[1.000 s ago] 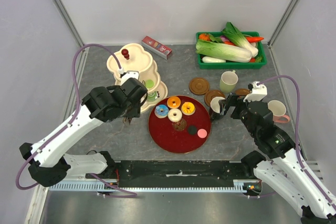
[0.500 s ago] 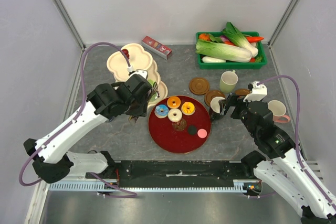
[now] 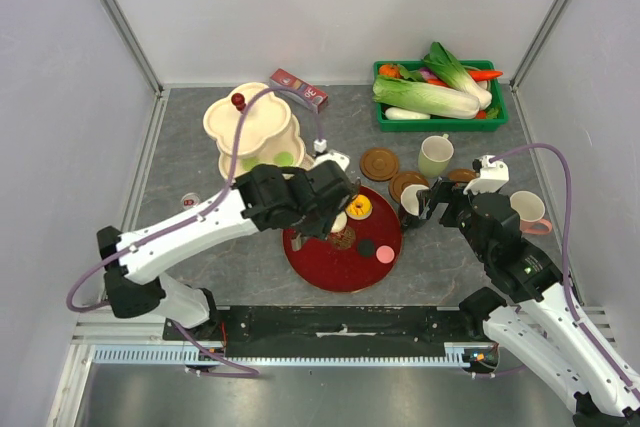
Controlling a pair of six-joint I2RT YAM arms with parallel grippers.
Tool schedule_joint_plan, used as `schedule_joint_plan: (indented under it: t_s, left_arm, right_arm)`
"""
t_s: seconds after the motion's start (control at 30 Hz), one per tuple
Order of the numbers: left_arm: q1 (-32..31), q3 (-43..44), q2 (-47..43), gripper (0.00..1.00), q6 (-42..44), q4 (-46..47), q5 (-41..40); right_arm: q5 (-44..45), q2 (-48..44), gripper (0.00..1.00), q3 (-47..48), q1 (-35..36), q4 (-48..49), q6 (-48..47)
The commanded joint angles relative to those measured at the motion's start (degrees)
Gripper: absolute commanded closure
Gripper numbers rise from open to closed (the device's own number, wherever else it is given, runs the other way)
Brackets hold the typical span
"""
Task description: Serve the afternoon tea
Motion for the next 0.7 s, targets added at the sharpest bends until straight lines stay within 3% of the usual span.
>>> schedule_joint_plan:
  t_s: [0.0,0.27,0.67]
  left_arm:
    - [-3.92,2.73,4.89,0.43,1.41,-1.02,-2.38]
    - [-11.75,2.64,11.4,0.42,1.24,-3.57,-1.24]
    - [-15.27,1.68,14.13,0.41,2.29,-3.57,2.98]
  right_arm:
    - [0.64,-0.06,0.02,-0.09,0.11,1.47,0.21]
    - [0.47,-0.06,0.02,-0.18,0.02,1.38,0.29]
    - [0.29,-0.15,0.02,-0.35,0.11,1.47,0.47]
